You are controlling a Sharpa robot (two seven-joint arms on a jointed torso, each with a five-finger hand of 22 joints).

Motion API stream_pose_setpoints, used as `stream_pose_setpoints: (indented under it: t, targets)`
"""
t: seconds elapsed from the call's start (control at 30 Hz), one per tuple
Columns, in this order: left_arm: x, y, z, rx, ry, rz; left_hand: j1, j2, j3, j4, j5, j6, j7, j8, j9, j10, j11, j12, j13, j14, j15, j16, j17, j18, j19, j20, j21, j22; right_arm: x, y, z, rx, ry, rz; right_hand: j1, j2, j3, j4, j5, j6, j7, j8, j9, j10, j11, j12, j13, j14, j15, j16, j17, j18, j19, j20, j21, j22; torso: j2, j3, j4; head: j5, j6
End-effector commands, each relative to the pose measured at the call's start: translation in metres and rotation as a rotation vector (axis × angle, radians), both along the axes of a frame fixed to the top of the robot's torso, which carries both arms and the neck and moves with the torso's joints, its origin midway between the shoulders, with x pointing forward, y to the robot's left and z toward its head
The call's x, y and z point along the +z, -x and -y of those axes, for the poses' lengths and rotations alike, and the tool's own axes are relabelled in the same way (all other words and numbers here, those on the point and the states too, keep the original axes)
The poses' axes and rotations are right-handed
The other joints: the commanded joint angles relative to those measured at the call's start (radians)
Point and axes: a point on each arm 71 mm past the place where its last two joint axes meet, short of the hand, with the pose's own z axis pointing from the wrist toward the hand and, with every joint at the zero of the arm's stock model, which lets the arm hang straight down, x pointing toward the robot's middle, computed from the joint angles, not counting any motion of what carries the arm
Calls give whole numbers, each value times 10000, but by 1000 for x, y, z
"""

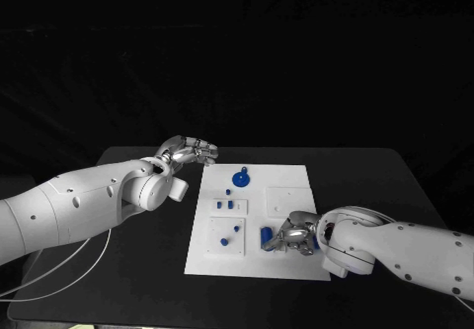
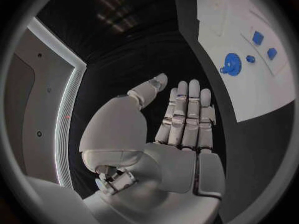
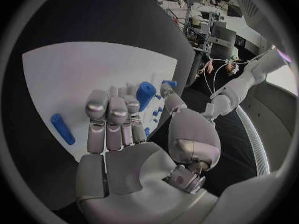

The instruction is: Assemble the parts on the task board

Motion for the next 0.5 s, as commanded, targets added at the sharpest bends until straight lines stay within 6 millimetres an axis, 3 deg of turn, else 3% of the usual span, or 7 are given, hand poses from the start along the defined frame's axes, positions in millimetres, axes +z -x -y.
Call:
stream_pose_setpoints:
  t: [0.03,0.23,0.33,0.43,0.5]
  targets:
    - [1,0,1,-105,100,12,-97,8,-7,64,-36,-51,-7,43,-15,-55,-12,33,-13,27,52,-41,16,130,30,67,-41,10,0,4,-2,813,18,-37,652,3,311,21,20,133,3,-28,19,120,-22,-4,11,50,-55,-37,19,1091,-16,-109,-10,102,3,7,-2,16,0]
    - [1,0,1,-99,99,12,-94,10,-6,65,-35,-52,-7,44,-16,-55,-12,34,-13,28,52,-46,23,131,30,66,-43,12,-1,2,3,677,98,14,1031,85,545,61,19,206,7,-21,27,173,-15,-12,4,72,-43,-50,33,1093,25,-3,-1,100,4,-1,-6,15,11]
    - [1,0,1,-110,103,12,-93,10,-5,65,-35,-52,-7,44,-17,-55,-13,34,-13,29,52,-49,27,131,30,66,-45,13,-1,1,4,602,122,42,853,473,630,264,18,268,3,-14,28,211,-17,-21,-7,88,-40,-53,42,1086,46,71,1,96,6,3,-3,13,10]
    - [1,0,1,-112,104,12,-94,11,-5,67,-35,-52,-7,45,-17,-55,-12,34,-14,30,52,-52,30,131,30,67,-46,14,-1,1,3,604,117,46,476,870,836,739,19,305,-5,-33,11,233,-23,-45,-21,96,-43,-59,51,1093,44,137,-14,90,5,-2,1,8,7]
    - [1,0,1,-111,103,14,-94,11,-5,67,-35,-52,-7,45,-17,-55,-12,34,-14,30,52,-52,30,131,31,67,-46,14,-1,1,2,628,107,44,453,886,934,793,20,309,-8,-40,6,236,-28,-49,-21,94,-47,-60,55,1093,36,143,-14,94,5,-2,1,8,7]
